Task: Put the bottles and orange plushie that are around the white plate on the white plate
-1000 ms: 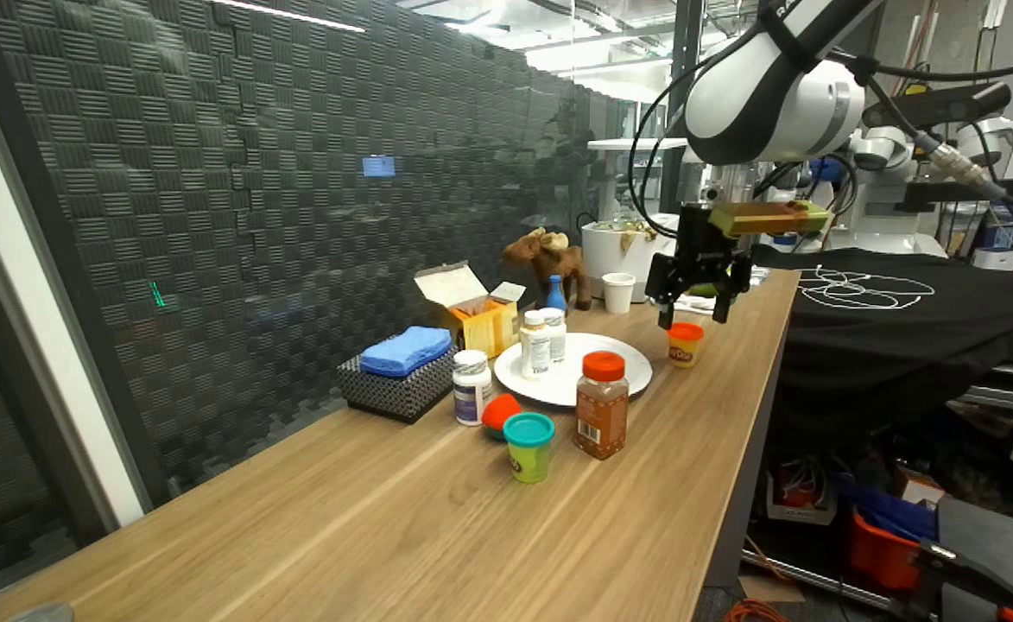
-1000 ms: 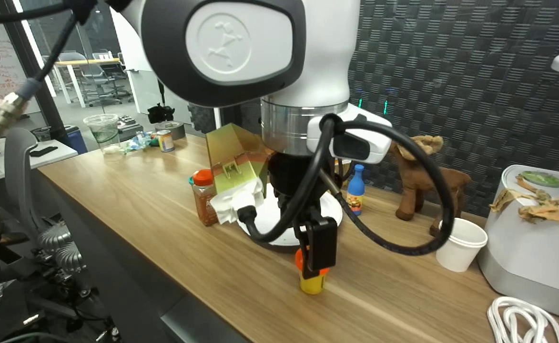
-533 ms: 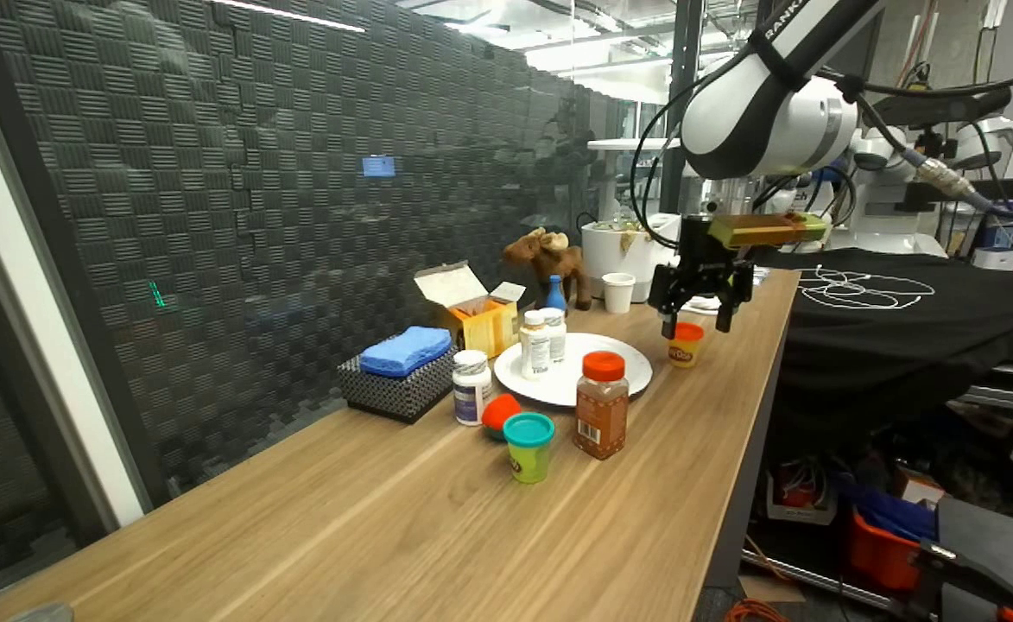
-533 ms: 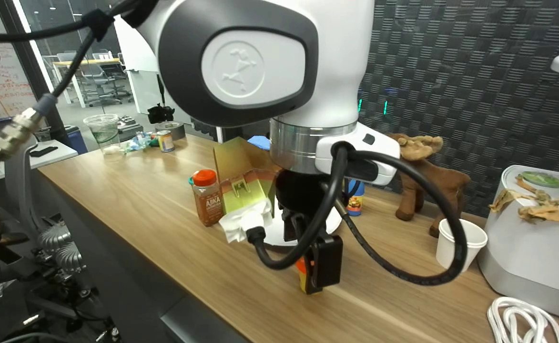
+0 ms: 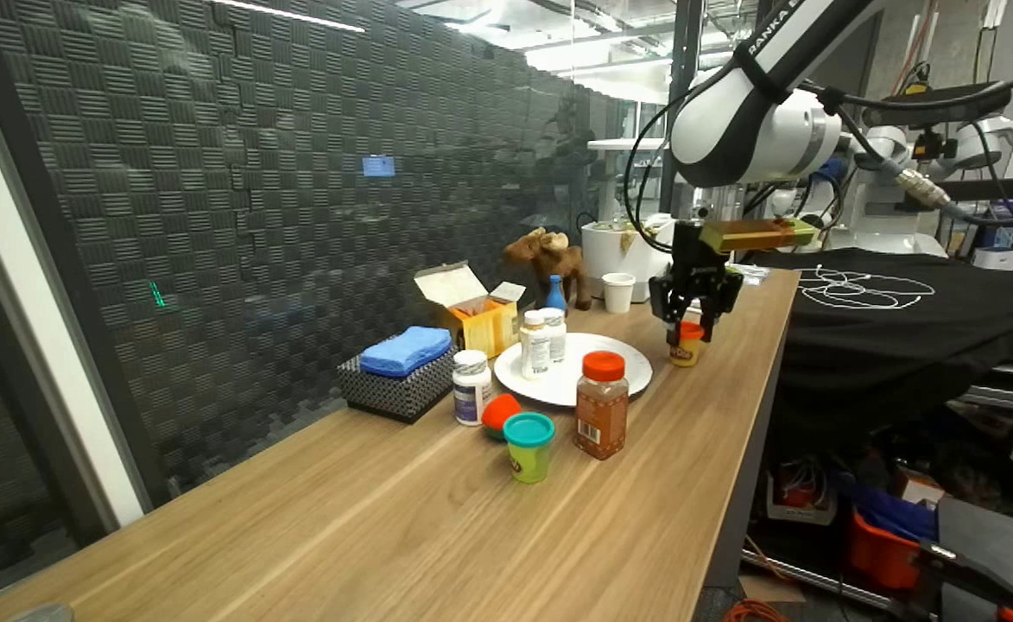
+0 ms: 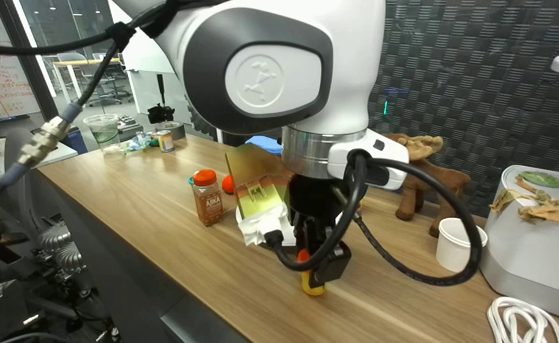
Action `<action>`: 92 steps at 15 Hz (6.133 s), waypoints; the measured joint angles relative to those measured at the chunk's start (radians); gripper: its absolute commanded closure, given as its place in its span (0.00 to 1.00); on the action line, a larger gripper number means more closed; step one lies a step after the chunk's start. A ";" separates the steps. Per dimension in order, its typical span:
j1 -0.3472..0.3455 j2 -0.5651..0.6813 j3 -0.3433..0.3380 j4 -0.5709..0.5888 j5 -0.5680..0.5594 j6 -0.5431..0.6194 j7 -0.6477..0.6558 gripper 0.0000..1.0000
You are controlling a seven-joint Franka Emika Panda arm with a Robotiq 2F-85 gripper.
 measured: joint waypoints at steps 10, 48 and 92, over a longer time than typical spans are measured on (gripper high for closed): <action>0.073 -0.084 0.007 0.047 -0.195 0.000 0.100 0.72; 0.085 0.135 0.111 0.259 -0.029 0.050 -0.282 0.00; 0.277 0.259 0.258 0.473 -0.181 -0.128 -0.247 0.00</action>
